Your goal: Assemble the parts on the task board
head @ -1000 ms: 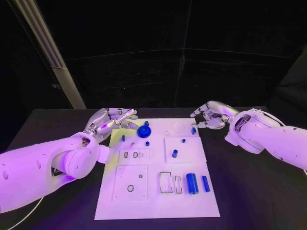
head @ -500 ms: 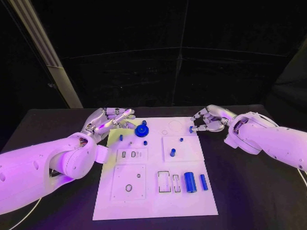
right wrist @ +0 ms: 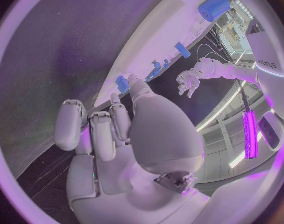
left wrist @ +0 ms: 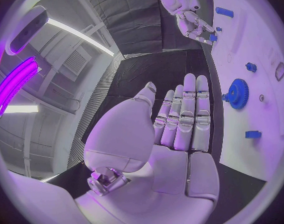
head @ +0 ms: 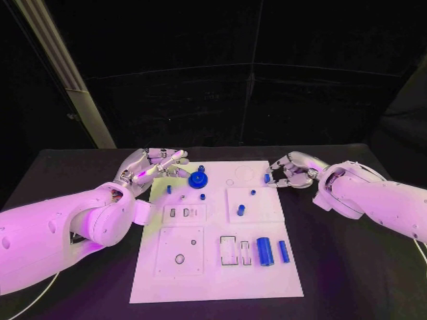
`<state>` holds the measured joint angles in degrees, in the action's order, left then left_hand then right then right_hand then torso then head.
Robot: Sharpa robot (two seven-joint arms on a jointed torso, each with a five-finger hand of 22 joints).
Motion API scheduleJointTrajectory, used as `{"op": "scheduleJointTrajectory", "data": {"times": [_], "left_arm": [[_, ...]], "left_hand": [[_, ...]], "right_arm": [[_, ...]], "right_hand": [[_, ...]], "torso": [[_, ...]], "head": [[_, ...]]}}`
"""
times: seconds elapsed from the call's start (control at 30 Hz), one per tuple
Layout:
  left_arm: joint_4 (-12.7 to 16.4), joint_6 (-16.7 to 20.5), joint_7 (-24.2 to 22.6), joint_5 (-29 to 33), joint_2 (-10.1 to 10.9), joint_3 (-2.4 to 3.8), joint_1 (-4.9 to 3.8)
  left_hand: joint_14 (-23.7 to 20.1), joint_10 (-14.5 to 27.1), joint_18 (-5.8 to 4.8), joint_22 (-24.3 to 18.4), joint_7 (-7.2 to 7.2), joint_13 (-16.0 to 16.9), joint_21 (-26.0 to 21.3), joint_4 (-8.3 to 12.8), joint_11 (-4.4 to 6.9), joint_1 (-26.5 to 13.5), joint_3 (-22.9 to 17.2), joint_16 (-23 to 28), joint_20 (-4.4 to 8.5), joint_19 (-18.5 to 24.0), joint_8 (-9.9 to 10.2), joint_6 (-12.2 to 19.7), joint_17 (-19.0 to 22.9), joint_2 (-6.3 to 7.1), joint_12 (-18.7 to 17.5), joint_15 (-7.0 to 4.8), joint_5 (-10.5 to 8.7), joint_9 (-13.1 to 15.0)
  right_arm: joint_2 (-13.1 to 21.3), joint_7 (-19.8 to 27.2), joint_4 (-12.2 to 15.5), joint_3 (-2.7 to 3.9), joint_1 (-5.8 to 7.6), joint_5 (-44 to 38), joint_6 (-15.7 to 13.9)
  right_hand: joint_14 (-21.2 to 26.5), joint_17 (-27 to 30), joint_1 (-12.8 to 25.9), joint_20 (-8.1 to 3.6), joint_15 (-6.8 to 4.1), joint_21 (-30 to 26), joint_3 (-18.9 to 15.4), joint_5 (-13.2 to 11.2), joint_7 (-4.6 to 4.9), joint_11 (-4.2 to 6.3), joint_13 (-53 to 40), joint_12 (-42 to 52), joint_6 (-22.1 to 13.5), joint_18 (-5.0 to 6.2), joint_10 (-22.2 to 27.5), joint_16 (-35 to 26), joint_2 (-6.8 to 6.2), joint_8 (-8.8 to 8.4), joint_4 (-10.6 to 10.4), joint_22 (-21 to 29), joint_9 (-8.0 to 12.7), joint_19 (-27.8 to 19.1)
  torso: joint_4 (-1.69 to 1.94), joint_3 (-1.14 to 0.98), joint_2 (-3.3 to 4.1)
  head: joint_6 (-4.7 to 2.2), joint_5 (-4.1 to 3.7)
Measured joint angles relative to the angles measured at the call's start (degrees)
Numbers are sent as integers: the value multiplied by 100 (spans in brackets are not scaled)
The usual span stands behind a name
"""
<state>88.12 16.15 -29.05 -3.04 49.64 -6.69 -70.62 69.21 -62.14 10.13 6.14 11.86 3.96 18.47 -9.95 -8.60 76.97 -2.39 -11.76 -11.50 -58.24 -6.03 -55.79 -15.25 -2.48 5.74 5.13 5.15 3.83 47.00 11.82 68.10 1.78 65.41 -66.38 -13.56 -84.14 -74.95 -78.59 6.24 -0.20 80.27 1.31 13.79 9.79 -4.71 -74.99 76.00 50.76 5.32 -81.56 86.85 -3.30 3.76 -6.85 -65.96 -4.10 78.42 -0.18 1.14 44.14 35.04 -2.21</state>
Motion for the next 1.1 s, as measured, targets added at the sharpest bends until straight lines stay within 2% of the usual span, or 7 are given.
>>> {"op": "scheduleJointTrajectory", "data": {"times": [0.33,0.5,0.6,0.87,1.1], "left_arm": [[-15,-10,2,0,-10,-3,2],[-23,-14,4,0,-12,-3,2],[-23,-17,6,0,-12,-4,2],[-24,-21,11,1,-8,-4,3],[-24,-22,15,1,-4,-5,3]], "left_hand": [[0,0,0,0,0,0,0,0,0,0,0,0,0,0,0,0,1,0,0,0,0,0],[0,0,0,-6,0,0,0,0,0,0,0,0,0,0,0,0,-6,0,0,0,0,0],[0,0,0,-6,0,0,0,0,0,0,0,0,0,0,0,0,-6,0,0,0,0,0],[0,0,0,-5,0,0,0,0,0,0,0,0,0,0,0,0,-6,0,0,0,0,0],[0,0,0,-5,0,0,0,0,0,0,0,0,0,0,0,0,-6,0,0,0,0,0]], "right_arm": [[-114,19,-107,0,-5,-7,-2],[-165,40,-148,0,-7,-9,-4],[-184,51,-165,0,-8,-9,-4],[-199,65,-195,0,-8,-14,-3],[-206,69,-200,2,-9,-36,-6]], "right_hand": [[0,1,-92,0,0,0,37,-151,-3,0,-2,2,2,0,0,0,134,0,37,-25,-12,0],[0,1,-165,0,0,0,116,-301,-14,2,-12,55,146,0,-2,0,274,45,116,-76,-33,0],[0,1,-177,0,0,0,160,-405,-38,33,-17,91,285,0,-34,0,353,105,160,-109,-53,0],[4,2,-248,-23,-4,23,328,-432,-137,83,-33,122,654,1,-83,0,463,201,292,-143,-92,23],[19,2,-285,-94,-105,23,469,-454,-236,168,-34,126,947,0,-65,0,500,286,386,-165,-106,51]], "torso": [[0,2,-4],[0,3,-4],[0,3,-5],[1,2,-8],[1,-1,-8]], "head": [[4,-14],[11,-18],[23,-19],[29,-14],[33,-13]]}}
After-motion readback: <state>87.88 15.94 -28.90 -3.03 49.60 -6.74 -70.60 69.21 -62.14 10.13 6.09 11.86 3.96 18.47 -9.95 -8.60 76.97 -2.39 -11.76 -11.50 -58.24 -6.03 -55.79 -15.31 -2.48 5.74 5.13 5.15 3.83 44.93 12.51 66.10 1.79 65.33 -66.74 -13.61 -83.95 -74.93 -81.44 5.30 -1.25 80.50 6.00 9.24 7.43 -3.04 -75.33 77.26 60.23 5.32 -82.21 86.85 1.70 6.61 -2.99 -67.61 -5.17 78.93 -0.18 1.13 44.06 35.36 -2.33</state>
